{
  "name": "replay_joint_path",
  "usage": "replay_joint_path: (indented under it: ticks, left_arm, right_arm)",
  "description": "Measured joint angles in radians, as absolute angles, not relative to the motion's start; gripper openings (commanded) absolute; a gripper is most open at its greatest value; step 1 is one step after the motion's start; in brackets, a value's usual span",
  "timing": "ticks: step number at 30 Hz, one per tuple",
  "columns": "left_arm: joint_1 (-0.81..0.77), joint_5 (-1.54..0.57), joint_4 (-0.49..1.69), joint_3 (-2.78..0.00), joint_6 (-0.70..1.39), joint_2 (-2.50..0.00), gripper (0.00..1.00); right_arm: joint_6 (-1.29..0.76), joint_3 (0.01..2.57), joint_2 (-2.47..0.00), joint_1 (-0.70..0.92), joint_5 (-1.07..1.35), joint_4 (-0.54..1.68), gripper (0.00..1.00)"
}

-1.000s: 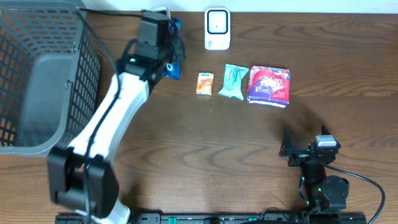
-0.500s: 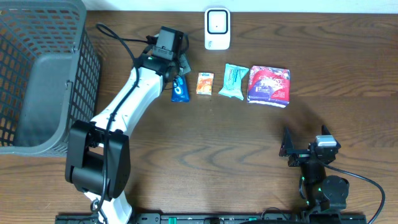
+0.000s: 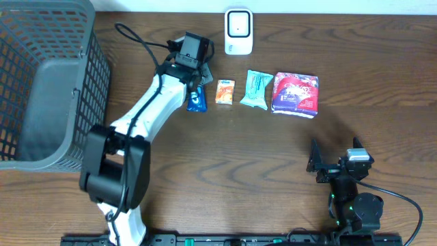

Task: Scan the item barcode
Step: 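Carry the Oreo pack to the scanner and lower it onto the table, then retract the left gripper back beside the basket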

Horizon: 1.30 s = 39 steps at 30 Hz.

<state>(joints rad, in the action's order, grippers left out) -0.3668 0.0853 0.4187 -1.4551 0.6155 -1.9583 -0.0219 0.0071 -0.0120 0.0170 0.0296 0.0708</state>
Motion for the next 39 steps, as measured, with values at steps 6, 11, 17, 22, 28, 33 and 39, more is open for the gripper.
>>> replay_joint_path:
  ticks: [6,11,17,22,28,33,39]
  left_arm:
    - [-0.367,0.035,0.387,-1.455,0.571,-2.035,0.17]
    - [-0.367,-0.002,0.313,-1.455,0.561,-2.036,0.24]
    - [-0.366,-0.02,0.269,-1.455,0.55,-2.036,0.27]
    - [-0.354,-0.024,0.273,-1.455,0.545,-2.012,0.31]
    - [-0.299,-0.025,0.33,-1.455,0.535,-1.798,0.49]
    - [-0.233,-0.024,0.506,-1.462,0.537,-1.539,0.57]
    - [-0.162,-0.02,0.831,-1.47,0.531,-1.287,0.96]
  right_arm:
    - [-0.022,0.007,-0.012,0.017,0.03,0.071,0.99]
    - [-0.022,0.007,-0.012,0.017,0.03,0.071,0.99]
    - [-0.022,0.007,-0.012,0.017,0.03,0.071,0.99]
    - [-0.022,0.007,-0.012,0.017,0.03,0.071,0.99]
    - [-0.022,0.007,-0.012,0.017,0.03,0.071,0.99]
    - [-0.022,0.007,-0.012,0.017,0.03,0.071,0.99]
    - [-0.022,0.007,-0.012,0.017,0.03,0.071,0.99]
